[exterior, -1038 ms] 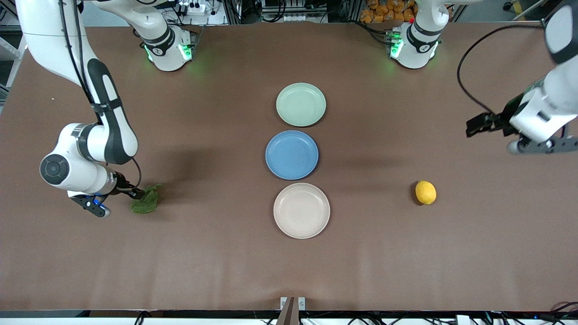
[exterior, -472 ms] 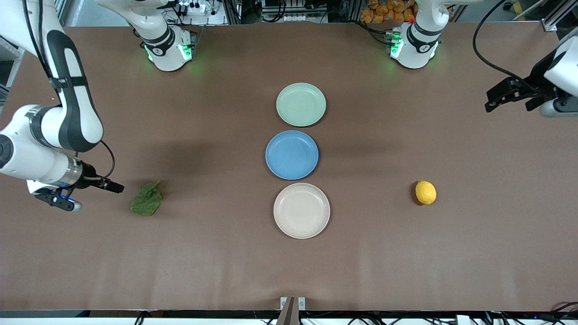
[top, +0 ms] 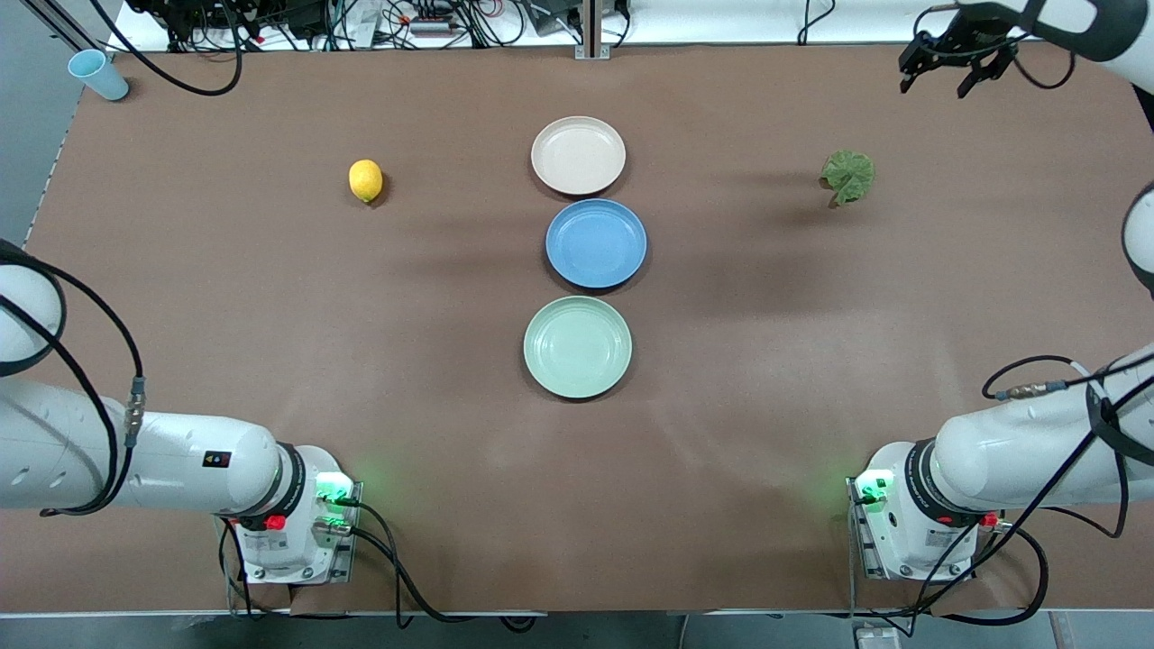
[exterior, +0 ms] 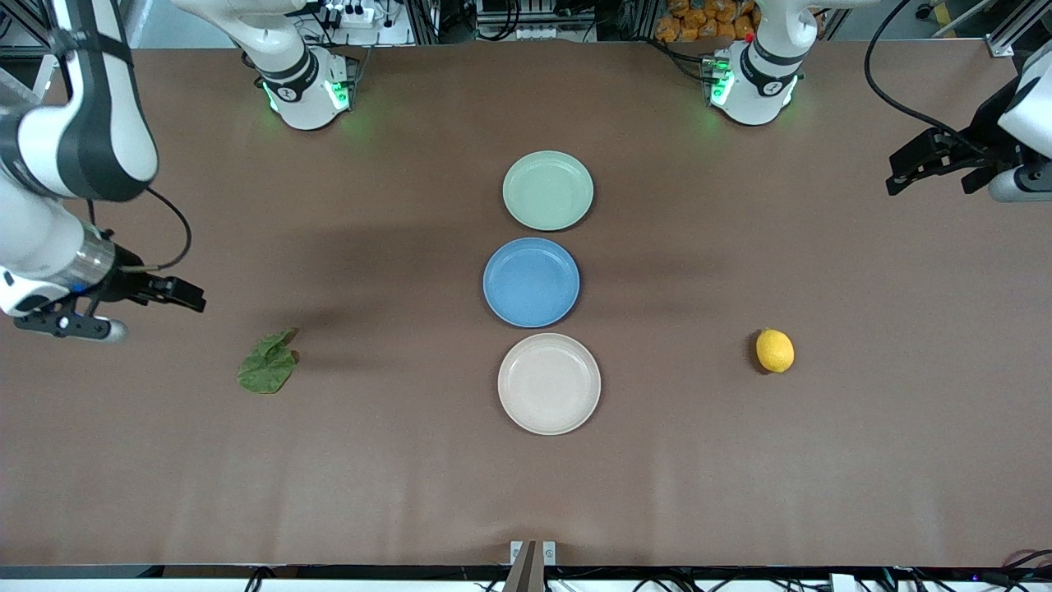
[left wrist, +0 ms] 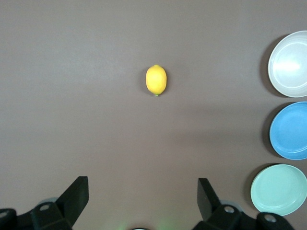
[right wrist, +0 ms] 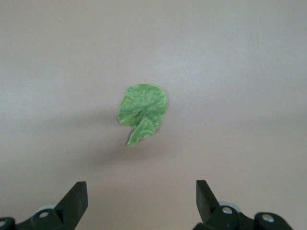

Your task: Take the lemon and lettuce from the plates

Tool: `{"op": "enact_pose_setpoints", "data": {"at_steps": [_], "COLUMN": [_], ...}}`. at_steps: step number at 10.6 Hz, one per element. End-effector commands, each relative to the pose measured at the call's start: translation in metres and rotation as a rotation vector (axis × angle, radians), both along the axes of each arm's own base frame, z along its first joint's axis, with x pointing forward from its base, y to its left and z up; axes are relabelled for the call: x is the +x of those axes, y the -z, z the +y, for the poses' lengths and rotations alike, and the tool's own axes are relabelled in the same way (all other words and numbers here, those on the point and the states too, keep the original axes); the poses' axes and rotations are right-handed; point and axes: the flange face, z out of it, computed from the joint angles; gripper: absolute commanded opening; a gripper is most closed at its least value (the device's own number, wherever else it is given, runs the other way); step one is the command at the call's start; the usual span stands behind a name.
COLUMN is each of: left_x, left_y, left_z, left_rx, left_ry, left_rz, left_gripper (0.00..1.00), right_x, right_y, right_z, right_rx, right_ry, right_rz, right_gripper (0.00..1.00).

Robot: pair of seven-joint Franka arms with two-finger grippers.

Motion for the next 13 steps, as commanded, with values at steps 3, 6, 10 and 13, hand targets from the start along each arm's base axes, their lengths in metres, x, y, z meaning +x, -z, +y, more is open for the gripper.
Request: {"op": "enact_pose_setpoints", "data": {"at_steps": [3,6,10,13], "left_x": [0.011,0.015,0.016,0.016], "left_y": [0.023,0.029,0.03,0.031], "left_z": [0.0,0.004,-0.002,-0.004], "left_rx": [0.012,0.012,0.012,0.009], "left_ry": [0.02,0.013,0.023,0.026], "left_rz": [0.051,0.06,0.059,0.061], "left_gripper": [1.0,1.0,1.0,1.0], "right_x": [-0.015,-0.015,-0.028,-0.044], "right_y": [-0.044,-0.107,-0.157,-0.173], "right_z": [0.008,0.003,0.015,0.036], "right_rx": [-0.026,-0.025,-0.008,-0.003], "right_ry": [-0.081,-0.074,-0.124,-0.156], "right_rz": [-0.052,-0.057,-0.012,0.049], "right_gripper": [1.0,1.0,1.0,1.0]}}
